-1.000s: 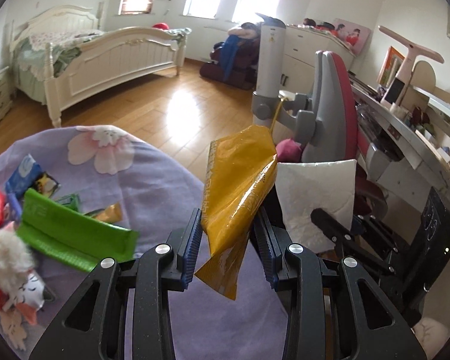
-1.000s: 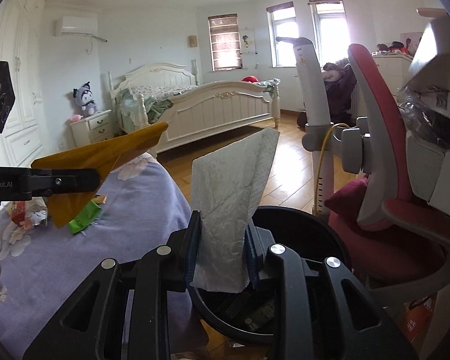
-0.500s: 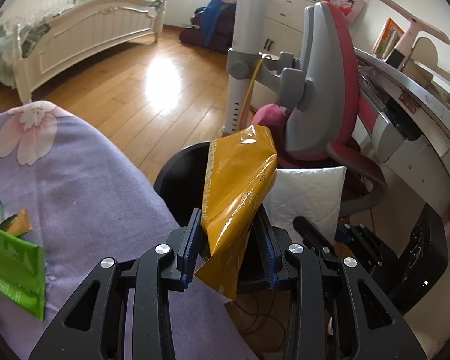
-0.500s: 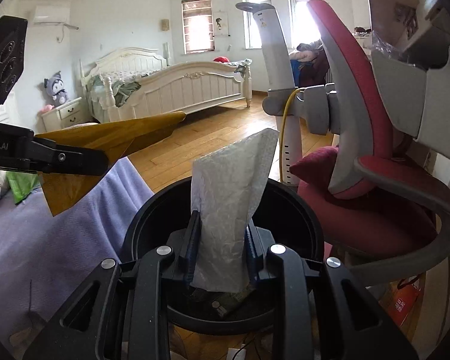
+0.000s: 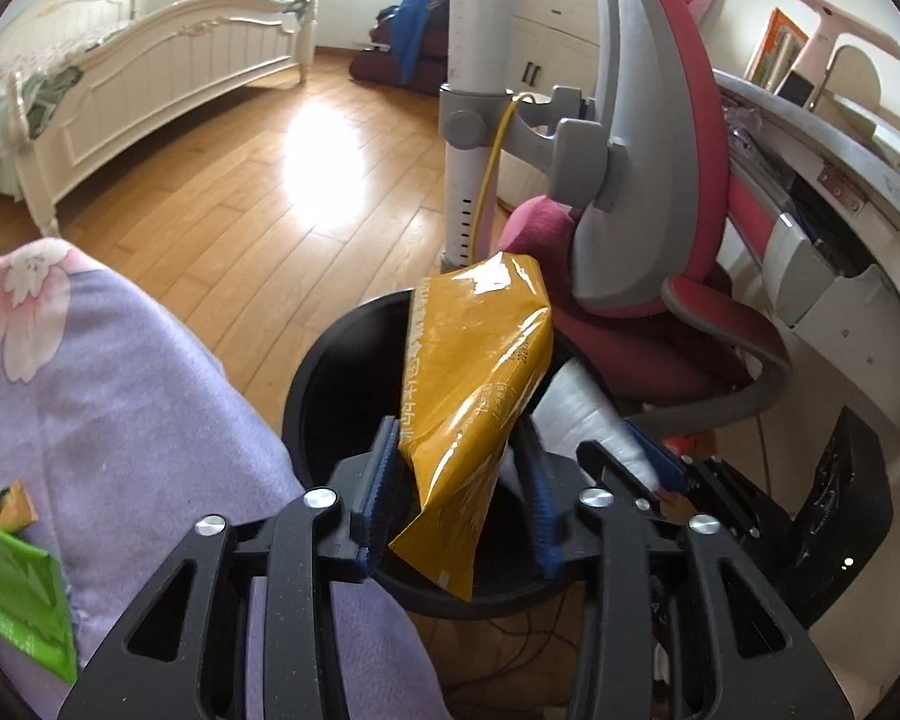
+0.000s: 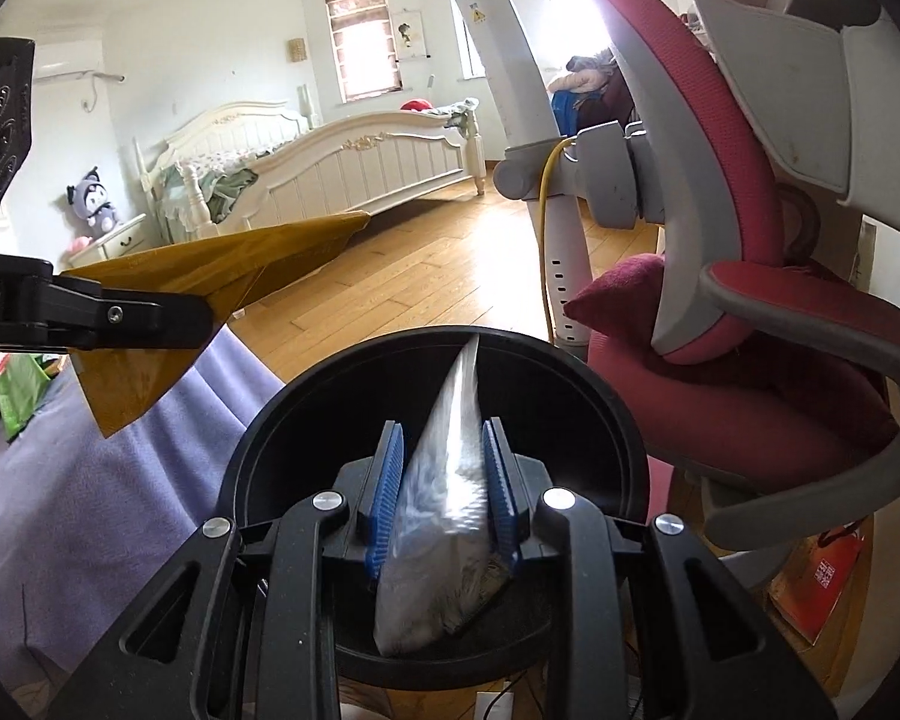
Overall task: Collect trash
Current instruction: 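Carry foil packet and yellow bag over the black bin and release both, then grasp the green strip packet with the right tool while the left grasps the beige snack bag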
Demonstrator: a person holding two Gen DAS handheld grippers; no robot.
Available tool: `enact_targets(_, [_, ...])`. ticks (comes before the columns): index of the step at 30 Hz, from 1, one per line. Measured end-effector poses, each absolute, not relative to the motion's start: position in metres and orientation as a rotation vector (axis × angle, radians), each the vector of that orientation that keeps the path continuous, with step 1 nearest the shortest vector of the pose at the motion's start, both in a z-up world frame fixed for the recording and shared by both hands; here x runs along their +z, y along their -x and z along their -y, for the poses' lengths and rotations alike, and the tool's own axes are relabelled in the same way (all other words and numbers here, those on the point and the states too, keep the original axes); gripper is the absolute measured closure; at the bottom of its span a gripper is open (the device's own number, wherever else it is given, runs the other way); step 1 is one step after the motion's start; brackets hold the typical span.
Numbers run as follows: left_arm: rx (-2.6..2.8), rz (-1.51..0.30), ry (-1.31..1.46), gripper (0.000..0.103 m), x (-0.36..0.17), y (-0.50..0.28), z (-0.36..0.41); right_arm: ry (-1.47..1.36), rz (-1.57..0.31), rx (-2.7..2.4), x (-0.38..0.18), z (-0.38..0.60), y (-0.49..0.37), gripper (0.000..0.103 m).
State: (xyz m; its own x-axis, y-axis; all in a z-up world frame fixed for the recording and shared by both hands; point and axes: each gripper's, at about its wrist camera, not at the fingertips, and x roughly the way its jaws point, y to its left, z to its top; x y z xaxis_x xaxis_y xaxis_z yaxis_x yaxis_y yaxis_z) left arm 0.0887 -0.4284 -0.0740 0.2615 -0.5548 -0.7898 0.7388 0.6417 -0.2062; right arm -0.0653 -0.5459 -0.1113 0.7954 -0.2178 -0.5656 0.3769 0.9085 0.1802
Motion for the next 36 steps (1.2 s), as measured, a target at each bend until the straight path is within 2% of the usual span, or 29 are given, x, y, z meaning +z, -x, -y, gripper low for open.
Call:
enact_targets(1, [-0.868,-0.957,-0.234,0.035,-0.072,-0.089,0.431,-0.302,-0.572,-0.321,-0.111,0.548,0.064,0.072])
enact_targets(3, [-0.857,-0.913,-0.233,0.021,-0.064,-0.087,0.428,-0.314,-0.579,-0.331,-0.110,0.552,0.063,0.063])
enact_targets(10, [-0.849,-0.875,-0.193,0.020,-0.047,-0.083,0.404,-0.312,-0.566,-0.318,-0.100,0.542,0.070,0.061])
enact_targets(14, [-0.815,-0.852,-0.167,0.020,-0.039,-0.078,0.379,-0.299,-0.535,-0.290,-0.090,0.531,0.073,0.047])
enact_targets(19, [-0.741,-0.786,-0.120,0.020,-0.020,-0.077,0.331,-0.259,-0.521,-0.233,-0.074,0.509,0.067,0.047])
enact_targets(28, [-0.415,-0.576,-0.024,0.020,0.021,-0.077,0.184,-0.173,-0.493,-0.070,-0.034,0.450,0.043,0.047])
enact_targets(36, [-0.109,-0.587,0.061,0.020,0.019,-0.100,0.036,-0.050,-0.551,0.166,-0.008,0.377,0.002,0.047])
